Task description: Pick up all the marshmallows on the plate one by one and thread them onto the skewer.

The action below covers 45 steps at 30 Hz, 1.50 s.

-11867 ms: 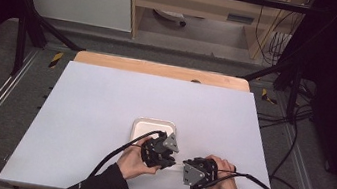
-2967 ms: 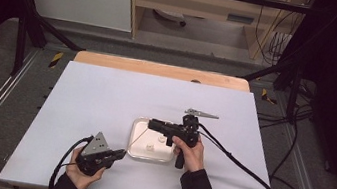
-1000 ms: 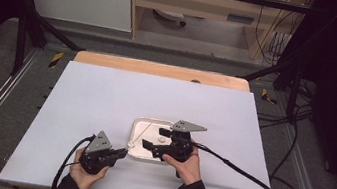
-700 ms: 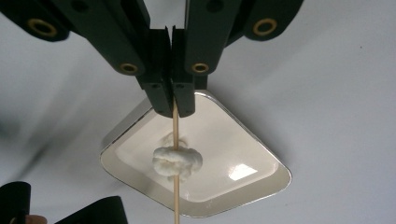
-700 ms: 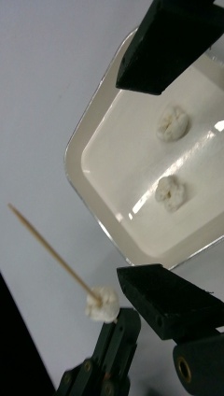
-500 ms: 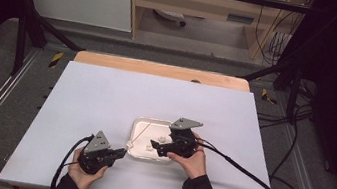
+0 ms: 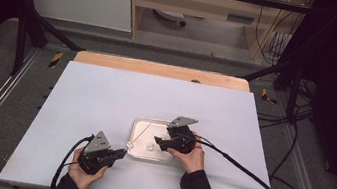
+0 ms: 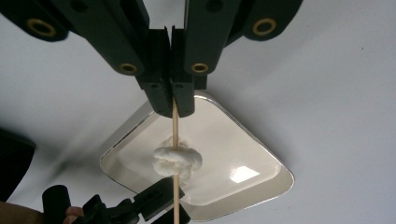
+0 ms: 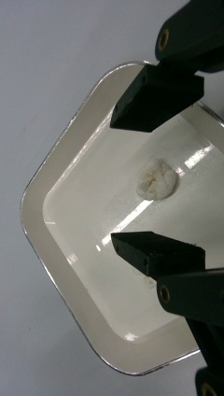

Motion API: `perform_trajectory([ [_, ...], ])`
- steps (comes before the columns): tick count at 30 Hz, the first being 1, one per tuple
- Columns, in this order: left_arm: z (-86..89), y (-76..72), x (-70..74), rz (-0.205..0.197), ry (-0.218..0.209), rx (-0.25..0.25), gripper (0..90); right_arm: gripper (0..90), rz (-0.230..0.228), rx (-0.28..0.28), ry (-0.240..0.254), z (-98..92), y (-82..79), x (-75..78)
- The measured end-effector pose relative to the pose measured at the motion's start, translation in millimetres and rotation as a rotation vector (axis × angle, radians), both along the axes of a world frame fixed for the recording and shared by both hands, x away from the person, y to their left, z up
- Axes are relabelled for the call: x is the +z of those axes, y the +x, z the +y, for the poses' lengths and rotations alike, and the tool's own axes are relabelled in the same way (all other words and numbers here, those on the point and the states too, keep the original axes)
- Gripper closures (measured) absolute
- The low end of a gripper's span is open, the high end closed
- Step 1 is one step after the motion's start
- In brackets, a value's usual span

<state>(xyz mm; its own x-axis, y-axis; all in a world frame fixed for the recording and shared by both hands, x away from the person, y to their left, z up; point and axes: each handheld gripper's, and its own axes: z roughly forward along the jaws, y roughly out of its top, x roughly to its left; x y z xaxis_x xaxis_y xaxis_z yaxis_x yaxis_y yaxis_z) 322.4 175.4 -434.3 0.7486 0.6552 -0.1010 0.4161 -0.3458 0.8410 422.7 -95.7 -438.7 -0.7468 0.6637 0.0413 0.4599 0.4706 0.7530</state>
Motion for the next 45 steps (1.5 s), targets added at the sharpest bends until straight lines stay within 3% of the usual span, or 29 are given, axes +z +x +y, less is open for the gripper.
perform_trajectory([
  [13, -0.9, 0.1, -0.9, -0.001, 0.005, -0.003, 88.3, 56.9, 0.027, -0.015, 0.009, -4.6, 1.4, -11.8],
  [23, -1.5, -0.5, -1.0, 0.002, 0.010, 0.003, 88.3, 66.4, -0.028, -0.009, -0.003, -3.5, -2.5, -16.5],
  [34, -1.1, -0.3, -0.7, -0.006, 0.008, -0.003, 88.3, 69.2, -0.017, -0.018, 0.005, -4.0, -1.8, -16.0],
  [45, -1.3, -0.8, 0.0, -0.006, 0.011, -0.006, 88.3, 69.8, 0.001, -0.007, 0.108, -10.6, -6.4, 5.0],
])
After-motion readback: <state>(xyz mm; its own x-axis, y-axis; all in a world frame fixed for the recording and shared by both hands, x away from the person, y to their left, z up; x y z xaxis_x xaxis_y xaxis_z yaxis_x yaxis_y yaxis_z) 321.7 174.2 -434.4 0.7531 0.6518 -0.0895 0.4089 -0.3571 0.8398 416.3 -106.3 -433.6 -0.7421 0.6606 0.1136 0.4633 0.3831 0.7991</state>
